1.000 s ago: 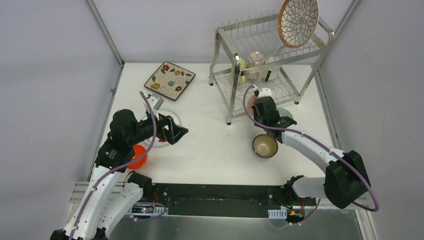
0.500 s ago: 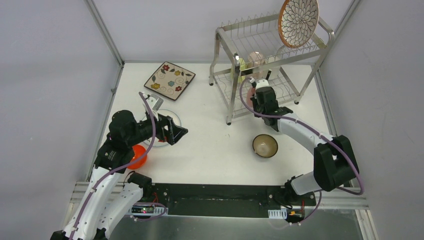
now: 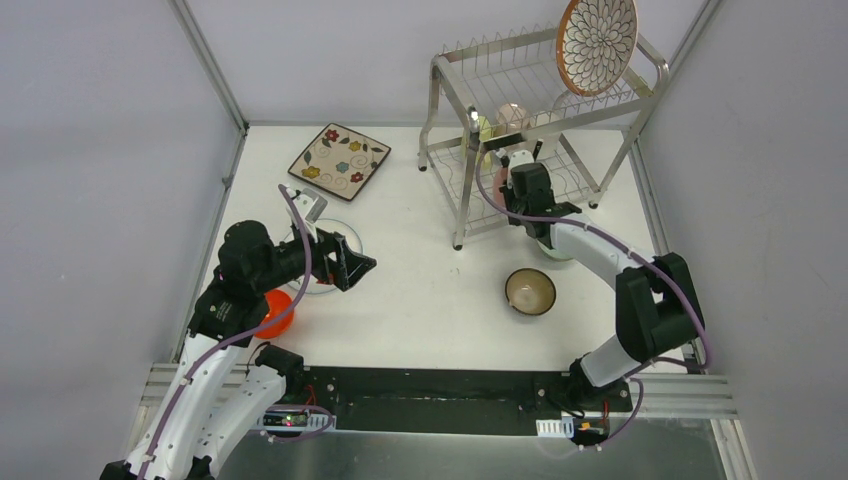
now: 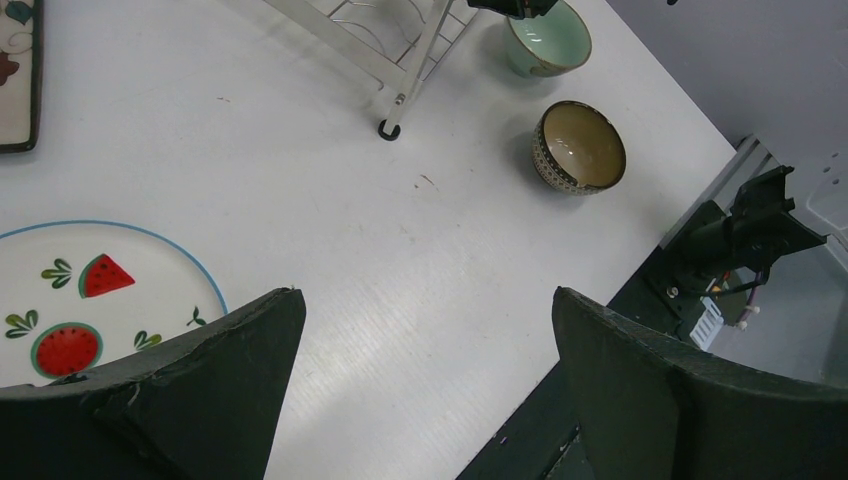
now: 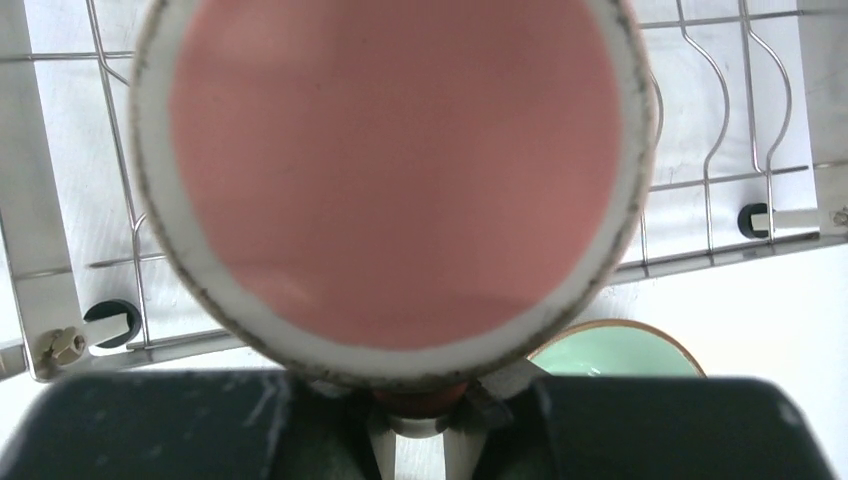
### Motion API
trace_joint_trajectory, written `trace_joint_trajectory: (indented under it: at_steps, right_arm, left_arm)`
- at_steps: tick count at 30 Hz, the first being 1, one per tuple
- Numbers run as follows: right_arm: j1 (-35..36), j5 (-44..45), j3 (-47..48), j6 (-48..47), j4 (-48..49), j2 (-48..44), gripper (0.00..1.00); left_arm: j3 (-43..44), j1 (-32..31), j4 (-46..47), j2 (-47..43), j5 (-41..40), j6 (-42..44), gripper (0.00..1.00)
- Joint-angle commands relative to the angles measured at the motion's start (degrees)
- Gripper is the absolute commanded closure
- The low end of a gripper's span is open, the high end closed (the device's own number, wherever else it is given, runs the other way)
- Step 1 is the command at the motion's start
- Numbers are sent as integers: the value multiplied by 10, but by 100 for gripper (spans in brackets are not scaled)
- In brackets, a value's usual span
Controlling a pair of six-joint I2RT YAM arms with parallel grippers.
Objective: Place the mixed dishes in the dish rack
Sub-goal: Turn the cup upside down in the dish rack.
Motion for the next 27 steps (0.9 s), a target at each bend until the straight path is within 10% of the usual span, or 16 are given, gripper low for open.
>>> trace_joint_trajectory:
  at_steps: [1, 27]
  right_arm:
    - [-7, -12, 54, -17, 68, 17, 100]
    - [-33, -172, 137, 0, 97, 129, 97]
  left_arm:
    - [5, -4, 11, -8, -2, 5, 1]
    - [4, -5, 11, -9, -2, 6, 1]
